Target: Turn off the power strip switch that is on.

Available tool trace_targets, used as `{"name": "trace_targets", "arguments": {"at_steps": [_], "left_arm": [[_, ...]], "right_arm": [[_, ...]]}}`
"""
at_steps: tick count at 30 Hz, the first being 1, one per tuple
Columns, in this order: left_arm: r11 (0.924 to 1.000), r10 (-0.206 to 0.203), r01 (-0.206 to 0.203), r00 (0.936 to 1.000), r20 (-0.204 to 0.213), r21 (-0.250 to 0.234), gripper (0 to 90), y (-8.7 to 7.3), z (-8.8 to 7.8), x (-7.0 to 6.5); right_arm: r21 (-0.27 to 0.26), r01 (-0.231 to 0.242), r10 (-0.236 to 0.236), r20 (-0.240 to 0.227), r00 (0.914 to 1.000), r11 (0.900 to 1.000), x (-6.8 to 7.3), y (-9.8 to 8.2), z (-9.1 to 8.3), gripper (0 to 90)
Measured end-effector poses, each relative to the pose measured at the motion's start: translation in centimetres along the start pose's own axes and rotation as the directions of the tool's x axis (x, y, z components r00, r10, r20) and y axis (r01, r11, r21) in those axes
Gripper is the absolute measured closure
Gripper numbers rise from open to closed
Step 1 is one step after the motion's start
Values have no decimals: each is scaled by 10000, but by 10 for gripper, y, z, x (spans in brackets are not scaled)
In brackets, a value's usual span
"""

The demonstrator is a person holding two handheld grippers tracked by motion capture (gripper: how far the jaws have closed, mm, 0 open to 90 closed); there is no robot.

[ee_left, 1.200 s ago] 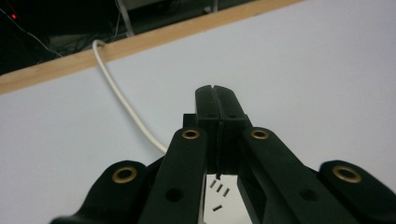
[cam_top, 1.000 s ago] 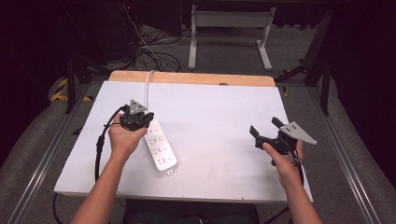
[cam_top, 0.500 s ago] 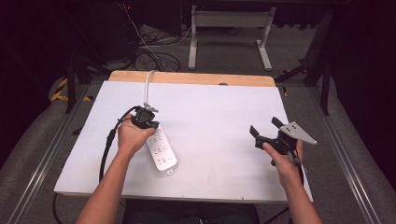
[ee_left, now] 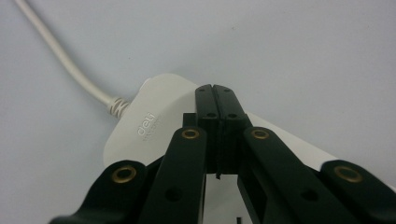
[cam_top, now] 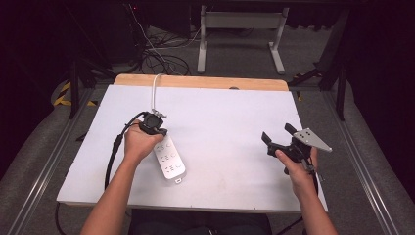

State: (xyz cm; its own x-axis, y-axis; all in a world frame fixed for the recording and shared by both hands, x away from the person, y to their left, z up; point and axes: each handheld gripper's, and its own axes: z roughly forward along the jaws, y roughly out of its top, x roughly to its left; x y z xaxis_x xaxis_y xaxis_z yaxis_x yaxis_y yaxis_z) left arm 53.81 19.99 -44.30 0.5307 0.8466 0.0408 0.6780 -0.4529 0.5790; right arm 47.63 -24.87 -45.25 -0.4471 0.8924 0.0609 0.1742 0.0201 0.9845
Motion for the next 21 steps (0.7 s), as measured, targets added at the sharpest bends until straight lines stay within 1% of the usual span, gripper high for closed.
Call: {"name": "trace_targets", "arguments": {"at_steps": [3,4,5,11,14,21], "left_arm": [[9999,-134,135,9998,165,-27,900,-1,0,2],[9999,-127,127,9998,160,-24,900,-1,0,2],[10000,-33,33,9999,121,-4,900,0,0,2],[10000,19,-19,9999,100,9,900,0,0,2],[9999,114,-114,9999,34,23,900,0,0,1],[10000,81,-81,9998,-157,-7,900,-1,0,-2]], "right_arm": [[-45,-33,33,-9,10000,10000,-1,0,-1,53],[-55,-38,38,9,10000,10000,-1,0,-1,52],[-53,-55,55,26,10000,10000,-1,0,-1,52],[-64,-104,104,19,9999,9999,-1,0,-1,51],[-62,-134,134,45,9999,9999,-1,0,0,52],[-100,-147,147,47,9999,9998,-2,1,-1,52]]}}
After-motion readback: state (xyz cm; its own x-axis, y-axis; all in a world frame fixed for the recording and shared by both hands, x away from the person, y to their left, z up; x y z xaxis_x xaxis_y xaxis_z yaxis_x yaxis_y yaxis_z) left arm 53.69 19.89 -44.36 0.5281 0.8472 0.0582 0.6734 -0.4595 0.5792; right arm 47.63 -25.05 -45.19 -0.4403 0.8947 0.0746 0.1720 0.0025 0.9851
